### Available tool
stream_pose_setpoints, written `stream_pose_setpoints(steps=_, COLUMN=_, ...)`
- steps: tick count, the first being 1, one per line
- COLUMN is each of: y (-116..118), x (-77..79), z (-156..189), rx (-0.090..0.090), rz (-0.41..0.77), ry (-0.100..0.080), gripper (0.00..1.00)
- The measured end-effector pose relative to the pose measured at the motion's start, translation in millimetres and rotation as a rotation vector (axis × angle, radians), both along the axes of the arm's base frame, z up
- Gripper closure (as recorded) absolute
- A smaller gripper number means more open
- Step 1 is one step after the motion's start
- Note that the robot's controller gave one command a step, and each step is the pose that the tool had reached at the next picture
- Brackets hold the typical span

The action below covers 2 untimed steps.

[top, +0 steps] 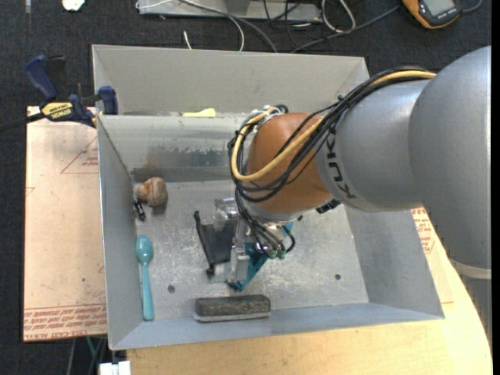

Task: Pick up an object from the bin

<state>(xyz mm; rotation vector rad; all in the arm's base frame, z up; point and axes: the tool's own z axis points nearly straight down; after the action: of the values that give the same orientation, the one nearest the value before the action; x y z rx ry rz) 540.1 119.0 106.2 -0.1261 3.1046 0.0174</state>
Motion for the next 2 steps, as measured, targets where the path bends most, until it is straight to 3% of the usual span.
stream_pose_setpoints(steps=1, y=-5.0, x=3.1, z=-18.7, rx=-0.004, rz=-0.129, ry=0.026, gripper=0.0)
stream_pose_setpoints(steps=2, y=-21.0, x=40.7, z=-34.4, rx=0.007, rz=-0.093, ry=-0.014, gripper=1.0)
